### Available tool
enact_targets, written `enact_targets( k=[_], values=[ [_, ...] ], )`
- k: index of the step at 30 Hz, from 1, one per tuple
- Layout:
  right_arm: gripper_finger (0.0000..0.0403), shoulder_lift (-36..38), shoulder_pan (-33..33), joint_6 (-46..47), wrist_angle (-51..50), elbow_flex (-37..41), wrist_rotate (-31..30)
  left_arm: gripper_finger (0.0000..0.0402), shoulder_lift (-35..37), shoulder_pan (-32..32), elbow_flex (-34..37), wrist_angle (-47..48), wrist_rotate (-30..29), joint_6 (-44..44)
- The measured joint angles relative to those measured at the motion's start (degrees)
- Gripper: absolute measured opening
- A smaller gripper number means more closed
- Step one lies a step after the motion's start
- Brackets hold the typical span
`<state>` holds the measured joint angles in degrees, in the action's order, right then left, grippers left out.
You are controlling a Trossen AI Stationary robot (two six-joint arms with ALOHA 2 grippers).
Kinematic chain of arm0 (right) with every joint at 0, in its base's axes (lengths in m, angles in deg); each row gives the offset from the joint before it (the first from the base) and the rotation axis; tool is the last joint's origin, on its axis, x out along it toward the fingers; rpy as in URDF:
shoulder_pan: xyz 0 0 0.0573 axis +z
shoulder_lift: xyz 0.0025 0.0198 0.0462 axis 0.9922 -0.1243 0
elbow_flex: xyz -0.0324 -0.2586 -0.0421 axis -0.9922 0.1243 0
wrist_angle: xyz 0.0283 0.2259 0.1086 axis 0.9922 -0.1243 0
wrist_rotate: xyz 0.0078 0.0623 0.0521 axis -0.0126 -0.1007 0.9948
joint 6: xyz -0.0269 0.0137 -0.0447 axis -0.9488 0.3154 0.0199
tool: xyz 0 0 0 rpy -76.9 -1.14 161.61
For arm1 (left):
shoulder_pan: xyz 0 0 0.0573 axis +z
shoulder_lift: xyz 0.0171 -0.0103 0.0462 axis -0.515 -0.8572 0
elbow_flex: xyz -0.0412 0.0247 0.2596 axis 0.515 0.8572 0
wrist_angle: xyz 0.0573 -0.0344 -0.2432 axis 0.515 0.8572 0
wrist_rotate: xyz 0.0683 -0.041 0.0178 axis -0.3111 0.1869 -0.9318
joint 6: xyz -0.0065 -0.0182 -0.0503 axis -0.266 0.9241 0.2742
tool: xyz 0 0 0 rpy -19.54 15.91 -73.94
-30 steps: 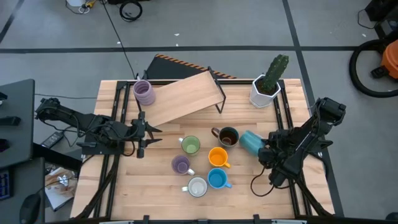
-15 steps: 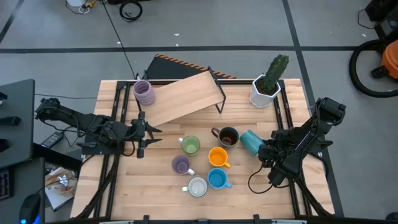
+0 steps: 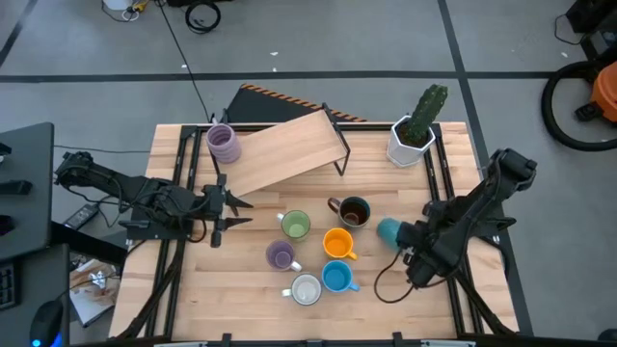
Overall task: Place coffee mugs
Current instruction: Adjust the blue-green mug on the table
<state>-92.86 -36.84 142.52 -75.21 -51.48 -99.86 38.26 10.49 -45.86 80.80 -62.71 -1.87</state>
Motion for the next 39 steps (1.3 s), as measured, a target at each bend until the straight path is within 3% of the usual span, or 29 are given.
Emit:
enact_targets(
  k=[9,17,26,39],
  values=[
    [0.0035,3.52,-9.39,-11.93,0.31,-8.35,14.0,0.016,0.0,0.04,0.0,0.28,1.07,-0.15],
    [0.0035,4.19,-18.17,-21.42,4.95,-8.71,28.53,0.016,-0.01,0.04,0.0,1.31,1.05,0.18],
    [0.0034,4.21,-24.99,-23.79,4.86,-8.71,33.93,0.016,-0.02,0.02,0.0,1.73,1.05,0.5],
    [0.0035,4.19,-29.86,-24.37,6.73,-5.61,39.67,0.016,-0.02,0.02,0.0,2.76,1.05,1.48]
  ],
)
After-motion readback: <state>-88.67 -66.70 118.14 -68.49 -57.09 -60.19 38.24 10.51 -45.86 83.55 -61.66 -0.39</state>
